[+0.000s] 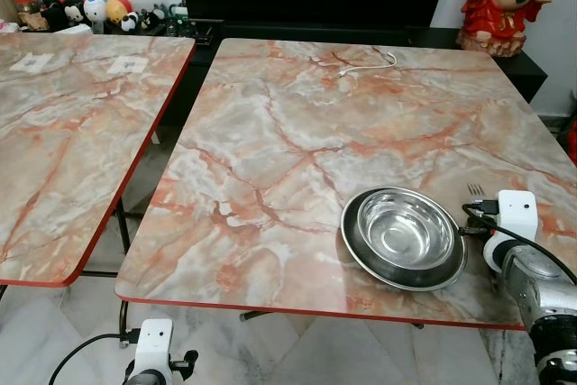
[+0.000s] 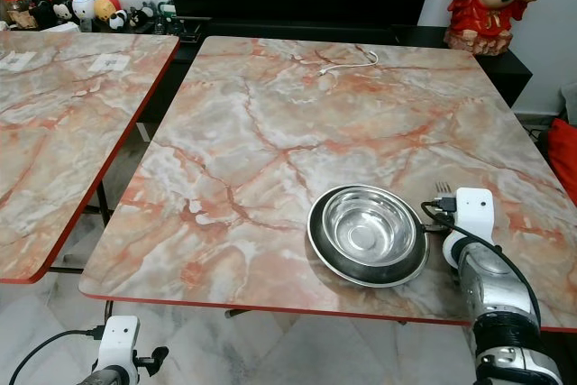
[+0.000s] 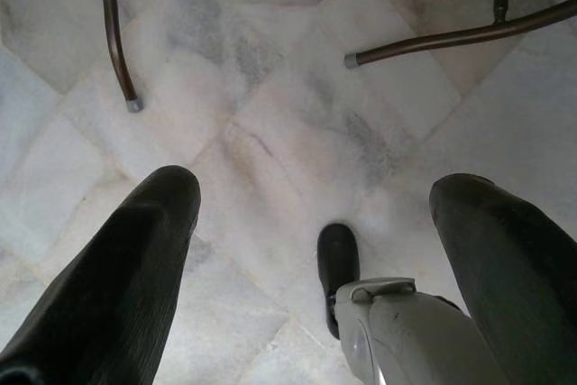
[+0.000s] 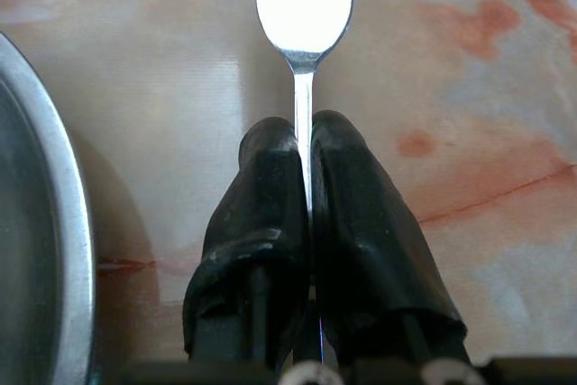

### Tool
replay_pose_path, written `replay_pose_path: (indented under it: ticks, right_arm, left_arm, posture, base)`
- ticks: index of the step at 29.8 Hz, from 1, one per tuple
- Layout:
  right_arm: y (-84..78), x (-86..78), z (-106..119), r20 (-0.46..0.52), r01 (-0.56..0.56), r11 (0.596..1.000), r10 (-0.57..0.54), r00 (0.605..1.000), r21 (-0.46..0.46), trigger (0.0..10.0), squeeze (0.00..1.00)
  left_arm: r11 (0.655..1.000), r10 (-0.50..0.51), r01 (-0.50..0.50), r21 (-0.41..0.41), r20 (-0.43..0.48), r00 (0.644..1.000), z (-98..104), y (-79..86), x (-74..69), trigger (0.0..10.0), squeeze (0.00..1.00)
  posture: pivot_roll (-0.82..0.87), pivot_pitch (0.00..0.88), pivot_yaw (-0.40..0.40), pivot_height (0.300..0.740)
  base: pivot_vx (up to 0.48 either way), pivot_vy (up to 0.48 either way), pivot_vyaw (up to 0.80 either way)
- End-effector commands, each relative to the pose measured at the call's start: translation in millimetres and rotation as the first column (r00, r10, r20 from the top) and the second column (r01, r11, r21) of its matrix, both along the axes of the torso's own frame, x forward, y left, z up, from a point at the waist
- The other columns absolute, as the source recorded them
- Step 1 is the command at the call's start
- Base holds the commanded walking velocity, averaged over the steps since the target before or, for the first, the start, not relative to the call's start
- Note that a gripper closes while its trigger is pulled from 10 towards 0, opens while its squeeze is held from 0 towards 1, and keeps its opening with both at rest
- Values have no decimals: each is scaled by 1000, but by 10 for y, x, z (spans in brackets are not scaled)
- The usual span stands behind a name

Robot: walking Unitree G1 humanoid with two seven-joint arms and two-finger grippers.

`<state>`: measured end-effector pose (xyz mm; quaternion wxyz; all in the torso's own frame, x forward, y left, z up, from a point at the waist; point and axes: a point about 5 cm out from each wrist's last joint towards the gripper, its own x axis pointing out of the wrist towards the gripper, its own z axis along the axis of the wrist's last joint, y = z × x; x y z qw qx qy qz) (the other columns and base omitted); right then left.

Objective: Setting the table

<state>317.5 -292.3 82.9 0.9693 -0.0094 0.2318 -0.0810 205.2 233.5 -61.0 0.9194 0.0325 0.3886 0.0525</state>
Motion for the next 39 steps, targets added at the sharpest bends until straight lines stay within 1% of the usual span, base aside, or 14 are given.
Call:
replay_pose_path:
  ticks: [1,4,5,6,11,12,13,22,28,32,39]
  right_arm:
    - [22,10,-17,-7,-6,1000,6,1000,2,10000,0]
    - [30,14,-17,-5,-10,1000,10,1000,5,10000,0]
    - [44,19,-15,-3,-18,1000,18,1000,11,10000,651]
    - [47,20,-15,-2,-19,1000,19,1000,11,10000,1000]
    - [44,20,-21,-7,-14,1000,14,1000,7,10000,996]
    - [43,20,-22,-8,-14,1000,14,1000,4,10000,125]
    - [42,20,-23,-10,-14,1000,14,1000,1,10000,0]
    - [42,24,-20,-8,-13,1000,13,1000,-1,10000,0]
    - [8,26,-4,-4,1,1000,-1,1000,-10,10000,0]
    - [-43,36,58,21,19,1000,-19,1000,-18,10000,0]
    - [-46,55,98,38,15,1000,-15,999,-16,10000,0]
  left_arm:
    - [1000,2,-2,5,-20,1000,-19,16,-35,10000,0]
    - [1000,2,-2,5,-18,1000,-17,17,-31,10000,0]
    - [1000,2,-2,5,-17,1000,-14,16,-27,10000,0]
    - [1000,2,-2,5,-15,1000,-12,14,-23,10000,0]
    - [1000,0,0,4,-13,1000,-10,9,-17,10000,0]
    - [1000,1,-1,3,-14,1000,-12,10,-21,10000,0]
    - [1000,1,-1,3,-15,1000,-14,10,-24,10000,0]
    - [1000,3,-3,4,-19,1000,-18,17,-34,10000,0]
    - [1000,2,-2,4,-19,1000,-17,20,-32,10000,0]
    - [1000,2,-1,4,-17,1000,-15,17,-29,10000,0]
    - [1000,0,0,3,-18,1000,-18,8,-29,10000,0]
  posture:
    - [69,58,-34,740]
    - [70,58,-33,740]
    - [69,58,-33,740]
    - [70,58,-33,740]
    - [70,59,-33,740]
    - [70,59,-34,740]
    - [70,59,-34,740]
    - [71,59,-34,740]
    - [71,59,-33,740]
    - [70,59,-33,740]
    - [71,58,-34,740]
  base:
    - [0,0,0]
    - [0,0,0]
    - [0,0,0]
    - [0,0,0]
    - [0,0,0]
    - [0,0,0]
    - [0,0,0]
    - [0,0,0]
    - [0,0,0]
    - [0,0,0]
    - [0,0,0]
